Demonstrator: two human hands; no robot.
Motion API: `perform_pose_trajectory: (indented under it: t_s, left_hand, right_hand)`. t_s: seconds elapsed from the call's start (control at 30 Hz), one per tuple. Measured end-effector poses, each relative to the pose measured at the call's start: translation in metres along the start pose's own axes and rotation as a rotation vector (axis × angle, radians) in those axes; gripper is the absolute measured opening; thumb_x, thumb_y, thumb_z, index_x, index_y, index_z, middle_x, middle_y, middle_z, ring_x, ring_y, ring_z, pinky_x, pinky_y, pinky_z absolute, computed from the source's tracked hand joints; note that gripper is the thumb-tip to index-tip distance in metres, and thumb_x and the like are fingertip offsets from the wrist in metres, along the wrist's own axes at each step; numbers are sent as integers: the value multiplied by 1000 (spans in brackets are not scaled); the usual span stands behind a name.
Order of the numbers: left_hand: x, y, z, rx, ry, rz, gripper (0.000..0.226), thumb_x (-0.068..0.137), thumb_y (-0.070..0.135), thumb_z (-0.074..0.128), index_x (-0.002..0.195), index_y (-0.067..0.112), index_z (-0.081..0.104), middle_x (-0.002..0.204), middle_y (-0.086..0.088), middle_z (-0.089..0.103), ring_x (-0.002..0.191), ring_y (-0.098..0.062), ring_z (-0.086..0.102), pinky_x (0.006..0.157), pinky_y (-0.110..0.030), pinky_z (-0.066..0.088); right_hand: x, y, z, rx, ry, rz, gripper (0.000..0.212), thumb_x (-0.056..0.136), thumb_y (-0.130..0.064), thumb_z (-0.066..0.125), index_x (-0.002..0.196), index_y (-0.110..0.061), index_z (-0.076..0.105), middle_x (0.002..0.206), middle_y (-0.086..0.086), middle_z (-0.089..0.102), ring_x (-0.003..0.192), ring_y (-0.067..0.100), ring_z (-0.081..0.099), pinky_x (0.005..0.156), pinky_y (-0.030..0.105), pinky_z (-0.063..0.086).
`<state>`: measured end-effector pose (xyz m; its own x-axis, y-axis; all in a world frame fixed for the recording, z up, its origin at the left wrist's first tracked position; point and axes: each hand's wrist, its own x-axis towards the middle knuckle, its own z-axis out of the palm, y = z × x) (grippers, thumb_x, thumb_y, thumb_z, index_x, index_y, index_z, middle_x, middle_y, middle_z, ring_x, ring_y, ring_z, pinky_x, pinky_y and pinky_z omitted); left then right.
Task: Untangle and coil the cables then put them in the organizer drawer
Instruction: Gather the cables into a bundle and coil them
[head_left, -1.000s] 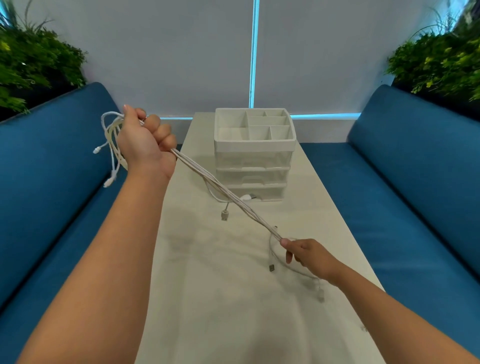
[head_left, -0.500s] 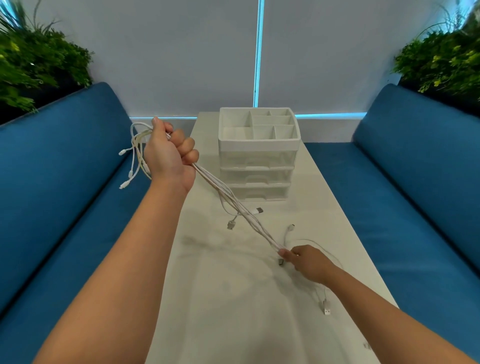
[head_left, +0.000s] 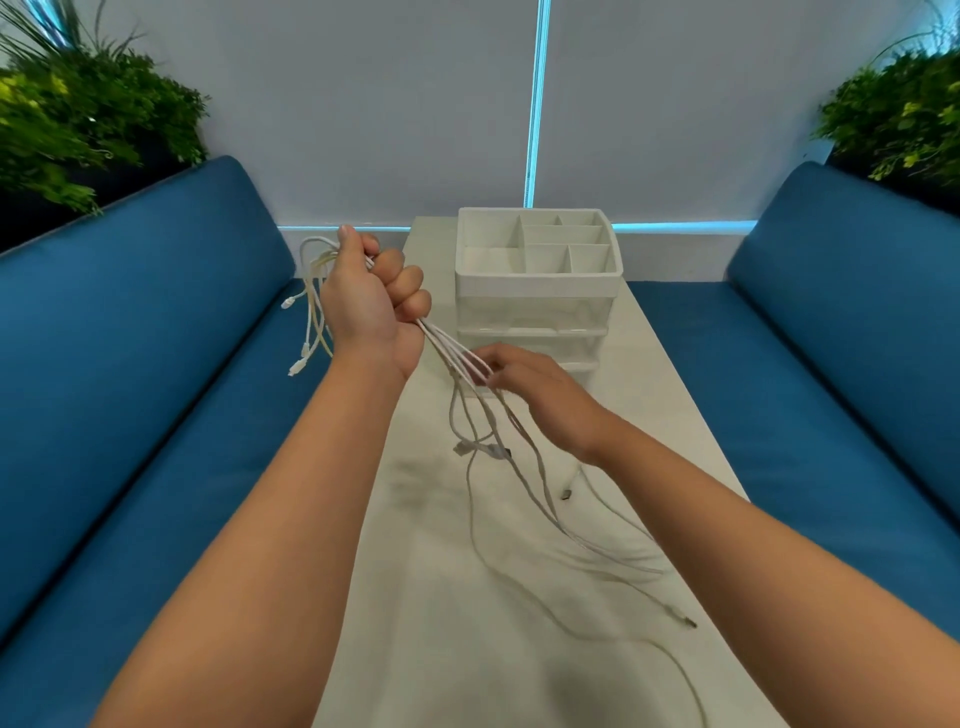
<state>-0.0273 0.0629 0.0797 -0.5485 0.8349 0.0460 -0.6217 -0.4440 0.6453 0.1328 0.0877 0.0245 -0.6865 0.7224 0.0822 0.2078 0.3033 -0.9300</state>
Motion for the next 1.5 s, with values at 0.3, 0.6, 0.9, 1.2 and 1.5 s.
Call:
perform_pose_trajectory:
  t_s: [0.3, 0.6, 0.9, 1.2, 1.5]
  left_hand:
    - [3, 3, -3, -33, -34, -42, 41, 107, 37, 32, 70, 21, 40, 49, 9, 22, 40, -6, 15, 34, -18, 15]
    - [-5, 0, 5, -15, -59, -60, 40, 107, 35, 32, 70, 20, 39, 49, 9, 21, 40, -6, 14, 35, -18, 13]
    - [-10, 0, 6, 4, -85, -57, 41, 107, 36, 32, 70, 21, 39, 50, 9, 20, 41, -6, 13, 35, -18, 14]
    - [-8, 7, -1, -9, -112, -65, 40, 107, 37, 32, 71, 21, 41, 50, 9, 20, 41, -6, 13, 35, -18, 13]
    - [-12, 1, -2, 8, -113, -74, 40, 107, 37, 32, 71, 21, 40, 51, 9, 21, 41, -6, 13, 35, -18, 14]
  right_hand:
    - [1, 32, 6, 510, -261, 146, 53, 102, -36, 25, 122, -5, 63, 89, 10, 55, 83, 26, 54, 87, 43, 40]
    - [-5, 40, 4, 312, -243, 168, 30, 102, -11, 40, 94, -14, 68, 87, 2, 64, 83, 17, 61, 91, 34, 46]
    - [-7, 53, 4, 48, 41, 31, 23, 95, -3, 55, 102, -15, 73, 94, 11, 69, 83, 13, 64, 84, 40, 53]
    - [-15, 50, 1, 200, 289, -47, 13, 80, -6, 75, 89, -15, 76, 88, 8, 74, 82, 12, 69, 79, 23, 55]
    - [-17, 59, -2, -195, 290, -181, 22, 99, -25, 51, 109, -21, 70, 80, -9, 57, 74, 3, 53, 76, 16, 43]
